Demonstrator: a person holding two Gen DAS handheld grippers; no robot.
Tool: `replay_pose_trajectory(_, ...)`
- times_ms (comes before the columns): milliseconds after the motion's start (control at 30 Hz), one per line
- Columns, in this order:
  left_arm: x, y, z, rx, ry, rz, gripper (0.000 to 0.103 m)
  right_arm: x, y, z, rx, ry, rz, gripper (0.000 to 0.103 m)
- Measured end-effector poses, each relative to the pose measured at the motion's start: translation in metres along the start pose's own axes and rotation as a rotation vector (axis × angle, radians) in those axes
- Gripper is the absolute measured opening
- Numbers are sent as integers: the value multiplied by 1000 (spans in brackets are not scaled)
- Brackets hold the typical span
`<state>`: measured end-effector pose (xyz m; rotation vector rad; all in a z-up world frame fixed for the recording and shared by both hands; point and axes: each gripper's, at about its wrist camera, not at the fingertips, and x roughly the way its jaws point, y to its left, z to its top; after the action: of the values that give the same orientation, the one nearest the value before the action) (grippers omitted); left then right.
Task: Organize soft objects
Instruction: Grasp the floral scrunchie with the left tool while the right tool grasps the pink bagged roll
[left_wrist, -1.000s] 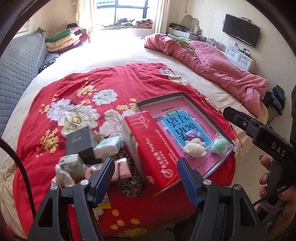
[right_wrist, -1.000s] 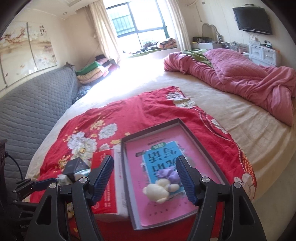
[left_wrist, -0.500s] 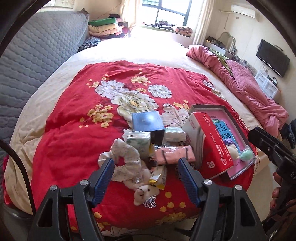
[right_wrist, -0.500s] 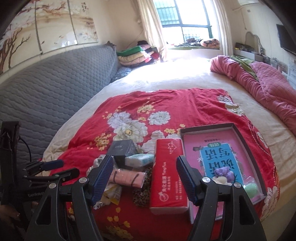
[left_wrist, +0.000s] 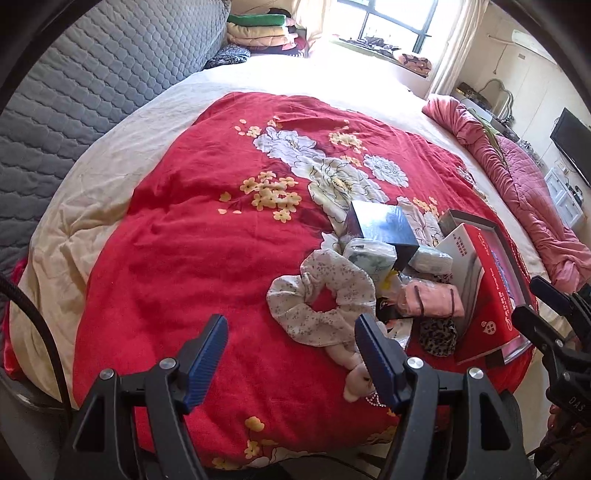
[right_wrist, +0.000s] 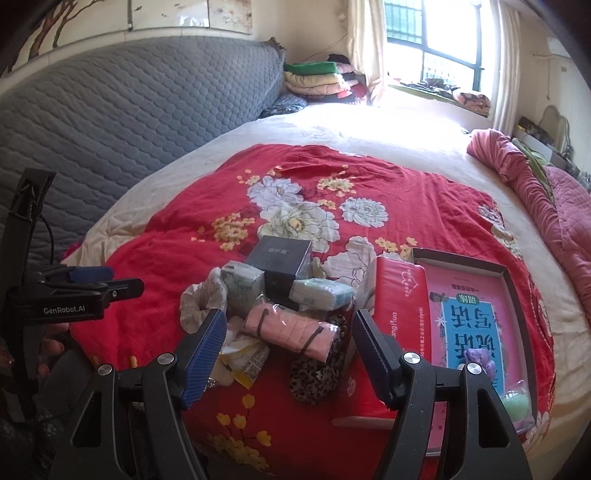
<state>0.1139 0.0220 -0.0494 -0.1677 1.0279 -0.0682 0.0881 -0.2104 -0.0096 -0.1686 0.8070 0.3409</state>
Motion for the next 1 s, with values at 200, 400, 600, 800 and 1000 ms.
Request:
replay_pose_trajectory(200, 26, 4, -6, -7, 53, -4, 70, 27, 17, -11, -151, 42, -105, 72)
replay_pose_trajectory(400, 48, 8, -7, -25, 87, -7, 70, 46, 20, -18, -187, 64, -99, 72)
replay_pose_trajectory(600, 72, 12, 0, -51, 118, -7, 70, 65, 22, -24, -257, 95, -134, 72)
replay_pose_trajectory(800, 93, 14, 7, -58, 138, -10, 70, 91, 29, -29, -361, 133, -197, 72)
replay_pose_trajectory(1000, 107, 19, 7, -82, 155, -34, 70, 116, 34, -32, -472, 150, -274, 72)
